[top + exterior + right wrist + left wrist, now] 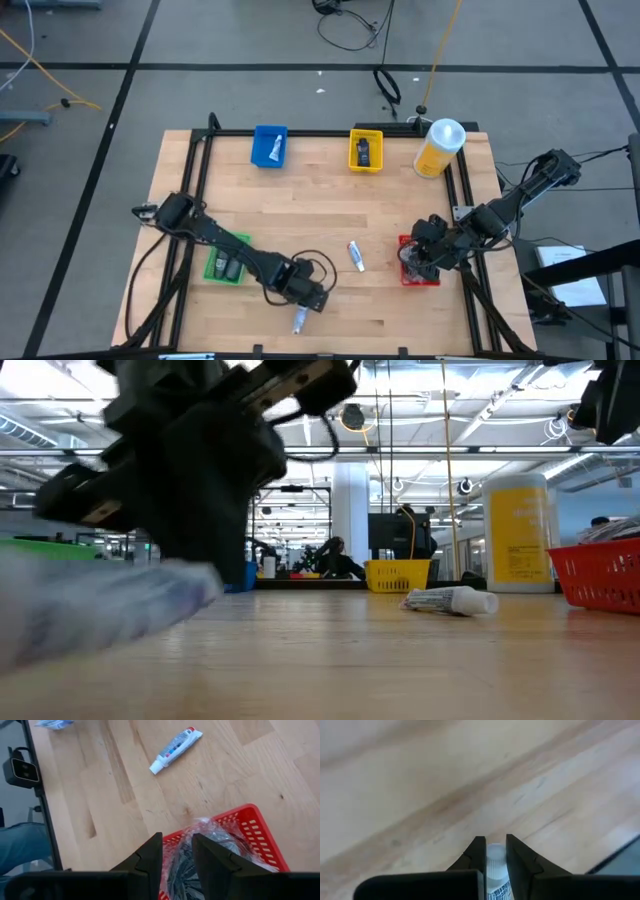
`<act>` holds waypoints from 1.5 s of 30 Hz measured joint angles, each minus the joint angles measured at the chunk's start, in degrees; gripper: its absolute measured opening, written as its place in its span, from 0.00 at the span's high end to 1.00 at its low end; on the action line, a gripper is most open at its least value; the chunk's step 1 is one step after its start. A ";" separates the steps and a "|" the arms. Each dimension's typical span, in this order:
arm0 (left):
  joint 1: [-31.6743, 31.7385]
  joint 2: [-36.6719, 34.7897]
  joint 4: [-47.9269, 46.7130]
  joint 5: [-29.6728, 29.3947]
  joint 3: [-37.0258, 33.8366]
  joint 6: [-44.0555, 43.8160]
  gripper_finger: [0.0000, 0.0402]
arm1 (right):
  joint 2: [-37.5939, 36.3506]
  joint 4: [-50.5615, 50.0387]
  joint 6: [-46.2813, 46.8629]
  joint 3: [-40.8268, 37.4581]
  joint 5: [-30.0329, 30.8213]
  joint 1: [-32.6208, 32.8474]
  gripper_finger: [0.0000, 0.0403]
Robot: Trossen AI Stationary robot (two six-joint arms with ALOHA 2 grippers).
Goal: Pick & Place Travel size toiletries
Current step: Put the toothpaste into the blue basket
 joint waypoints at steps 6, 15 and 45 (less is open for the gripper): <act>3.51 -5.26 -5.25 -1.06 0.00 5.42 0.91 | -0.01 0.24 -0.15 0.00 0.13 0.00 0.76; 12.30 -15.15 -15.67 -7.39 0.02 14.53 0.91 | -0.02 0.41 -0.28 0.00 2.73 0.02 0.76; 60.49 -24.74 -21.28 -11.09 0.11 47.38 0.91 | 12.41 17.42 -2.76 0.00 7.21 -3.23 0.76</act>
